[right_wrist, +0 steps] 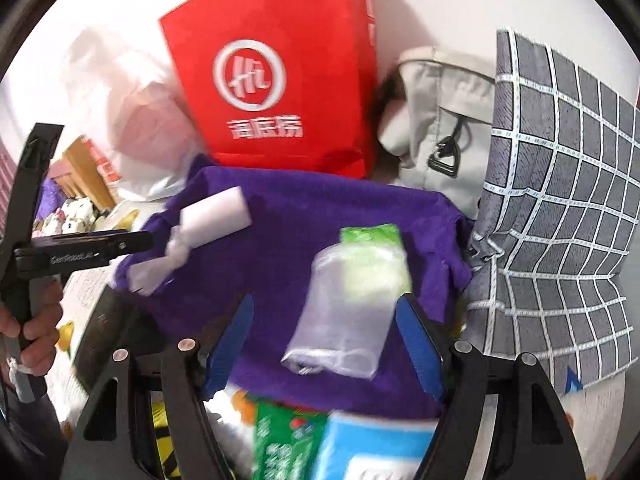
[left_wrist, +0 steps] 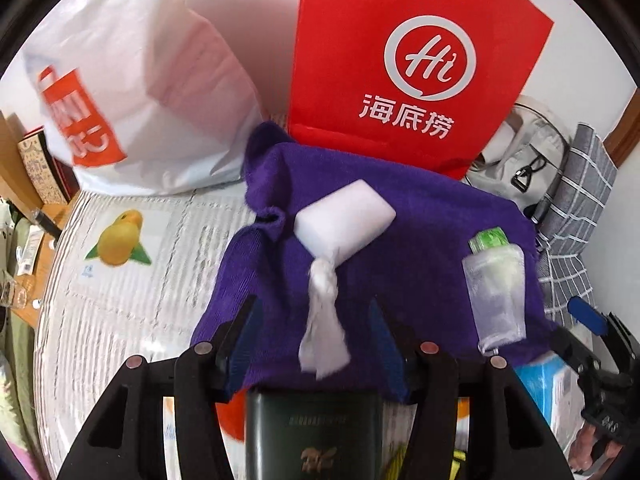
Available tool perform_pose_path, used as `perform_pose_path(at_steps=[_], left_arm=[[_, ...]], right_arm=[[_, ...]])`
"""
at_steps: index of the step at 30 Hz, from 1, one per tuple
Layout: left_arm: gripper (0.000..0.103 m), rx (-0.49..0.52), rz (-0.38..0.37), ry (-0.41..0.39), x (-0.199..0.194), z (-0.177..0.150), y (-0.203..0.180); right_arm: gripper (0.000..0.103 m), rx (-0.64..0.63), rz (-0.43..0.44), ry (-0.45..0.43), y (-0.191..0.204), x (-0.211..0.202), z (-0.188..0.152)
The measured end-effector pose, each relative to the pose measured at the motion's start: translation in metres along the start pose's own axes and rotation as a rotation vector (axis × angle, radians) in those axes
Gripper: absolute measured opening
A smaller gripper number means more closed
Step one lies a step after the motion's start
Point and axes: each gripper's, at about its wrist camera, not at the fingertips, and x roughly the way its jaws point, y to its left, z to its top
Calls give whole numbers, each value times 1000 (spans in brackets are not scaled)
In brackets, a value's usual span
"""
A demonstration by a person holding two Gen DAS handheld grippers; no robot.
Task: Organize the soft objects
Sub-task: 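Grasp the green-cuffed white glove with the right tool while the left tool withdraws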
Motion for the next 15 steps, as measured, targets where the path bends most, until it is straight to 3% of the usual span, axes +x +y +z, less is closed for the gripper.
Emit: perform_pose_path(at_steps=[6,15], left_arm=[[53,11,17,-25,-29,-25,11],[53,29,38,-61,-64,-71,26]], right_arm=[[71,-18,40,-51,33,-35,-35],[74,-164,181,-13,96,-46,-112]])
